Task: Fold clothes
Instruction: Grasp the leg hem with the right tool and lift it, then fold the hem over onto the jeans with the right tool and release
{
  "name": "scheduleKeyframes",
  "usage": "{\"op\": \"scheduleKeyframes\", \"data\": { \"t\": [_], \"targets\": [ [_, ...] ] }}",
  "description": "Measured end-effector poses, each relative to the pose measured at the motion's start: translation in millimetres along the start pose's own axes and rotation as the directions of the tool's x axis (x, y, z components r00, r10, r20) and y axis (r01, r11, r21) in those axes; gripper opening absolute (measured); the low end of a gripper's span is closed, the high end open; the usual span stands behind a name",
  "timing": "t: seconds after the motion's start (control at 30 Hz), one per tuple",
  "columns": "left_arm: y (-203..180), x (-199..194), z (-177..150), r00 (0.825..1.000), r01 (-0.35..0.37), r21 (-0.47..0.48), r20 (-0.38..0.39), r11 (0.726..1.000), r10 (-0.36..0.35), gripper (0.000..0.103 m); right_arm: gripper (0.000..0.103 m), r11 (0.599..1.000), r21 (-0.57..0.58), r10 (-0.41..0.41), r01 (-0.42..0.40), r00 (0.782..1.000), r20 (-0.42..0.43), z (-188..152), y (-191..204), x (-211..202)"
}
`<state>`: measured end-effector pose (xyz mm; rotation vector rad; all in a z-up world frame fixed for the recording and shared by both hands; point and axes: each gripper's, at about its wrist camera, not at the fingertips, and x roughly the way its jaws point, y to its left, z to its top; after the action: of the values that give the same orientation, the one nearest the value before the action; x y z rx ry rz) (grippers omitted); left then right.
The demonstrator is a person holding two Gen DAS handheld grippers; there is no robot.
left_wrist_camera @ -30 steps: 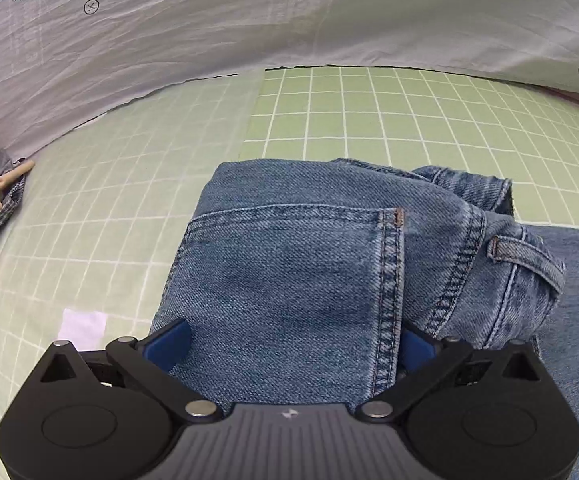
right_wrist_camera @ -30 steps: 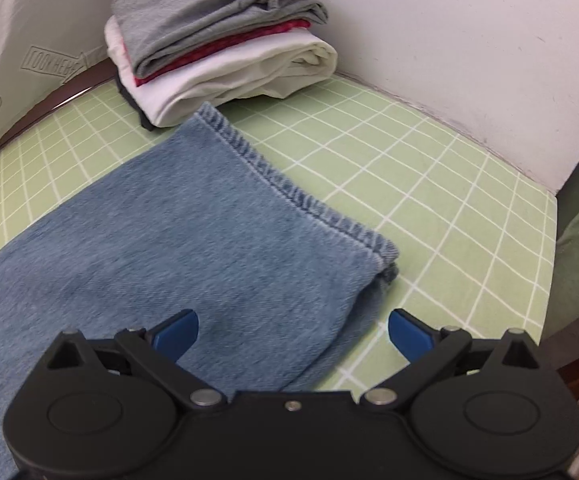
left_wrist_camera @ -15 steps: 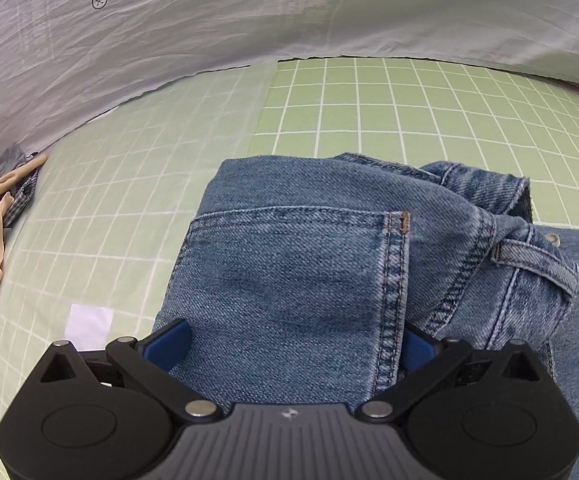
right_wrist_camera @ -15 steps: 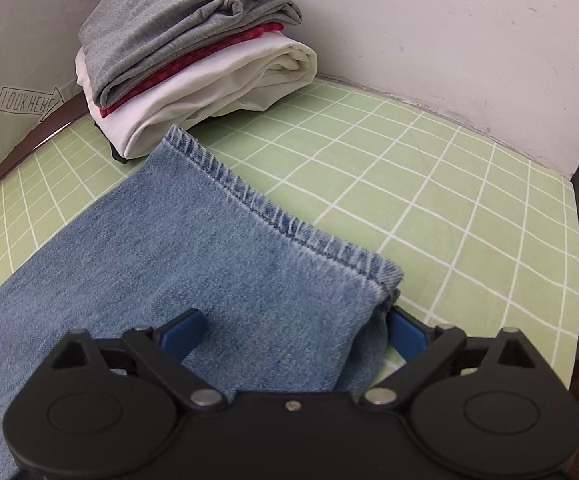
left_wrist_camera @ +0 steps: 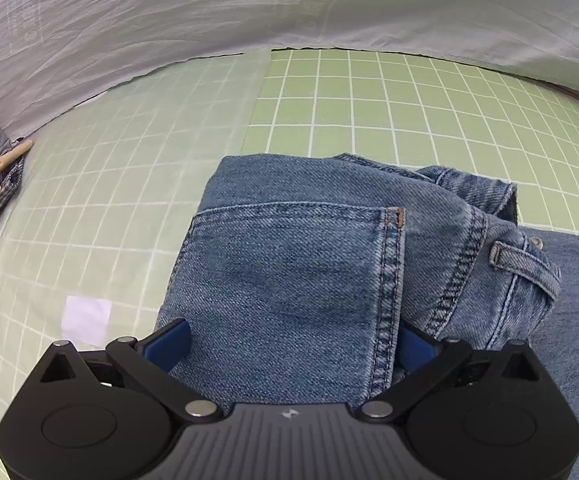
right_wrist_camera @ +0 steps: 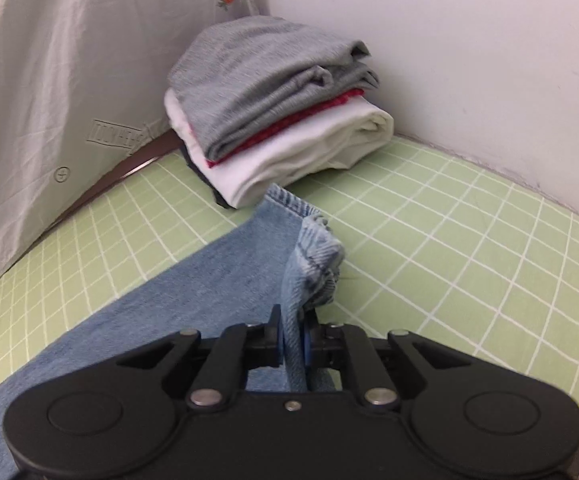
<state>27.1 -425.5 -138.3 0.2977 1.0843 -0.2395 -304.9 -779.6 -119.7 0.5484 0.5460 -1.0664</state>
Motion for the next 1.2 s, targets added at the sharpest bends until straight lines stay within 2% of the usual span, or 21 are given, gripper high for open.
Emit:
{"op": "scheduleKeyframes", "data": {
  "t": [0.2, 0.37, 0.47, 0.57, 0.7, 0.77, 0.83, 0.9, 0.97, 1.1, 1.2],
  "targets": [
    [22, -25, -20, 0.998, 0.053, 0.003, 0.035, 0.999, -0.053, 0.103, 0.009, 0.984, -0.128, 0.131, -0.122, 0.989, 0.061, -1, 64, -32],
    [42, -44, -32, 0.993, 0.097, 0.029, 0.061, 0.995, -0.099, 0.103, 0.009, 0.941, -0.239, 0.261, -0.238, 0.963, 0.066, -15, 127, -58],
    [52, -53, -35, 0.989, 0.118, 0.059, 0.083, 0.991, -0.123, 0.103, 0.009, 0.904, -0.304, 0.329, -0.301, 0.943, 0.047, -34, 163, -74],
    [61, -56, -36, 0.985, 0.134, 0.084, 0.095, 0.987, -0.142, 0.103, 0.009, 0.861, -0.353, 0.385, -0.367, 0.923, -0.018, -66, 193, -84],
    [72, -57, -38, 0.983, 0.136, 0.123, 0.105, 0.983, -0.149, 0.103, 0.009, 0.818, -0.384, 0.385, -0.429, 0.903, -0.189, -124, 219, -83],
    [79, -57, -39, 0.981, 0.146, 0.138, 0.105, 0.980, -0.161, 0.103, 0.011, 0.819, -0.404, 0.324, -0.407, 0.910, -0.259, -153, 223, -77],
    [84, -56, -41, 0.980, 0.155, 0.149, 0.104, 0.977, -0.172, 0.103, 0.011, 0.821, -0.428, 0.279, -0.377, 0.920, -0.276, -169, 223, -76],
    [89, -55, -42, 0.979, 0.160, 0.160, 0.103, 0.974, -0.177, 0.103, 0.019, 0.838, -0.405, 0.275, -0.365, 0.924, -0.265, -168, 224, -83],
    [92, -54, -43, 0.978, 0.166, 0.162, 0.098, 0.973, -0.183, 0.103, 0.036, 0.846, -0.387, 0.286, -0.367, 0.924, -0.253, -165, 223, -92],
    [96, -52, -43, 0.978, 0.170, 0.156, 0.092, 0.973, -0.186, 0.103, 0.041, 0.850, -0.350, 0.343, -0.393, 0.918, -0.199, -152, 220, -114],
    [100, -50, -42, 0.979, 0.170, 0.136, 0.092, 0.976, -0.184, 0.103, 0.058, 0.858, -0.311, 0.394, -0.408, 0.913, -0.108, -134, 215, -129]
  ]
}}
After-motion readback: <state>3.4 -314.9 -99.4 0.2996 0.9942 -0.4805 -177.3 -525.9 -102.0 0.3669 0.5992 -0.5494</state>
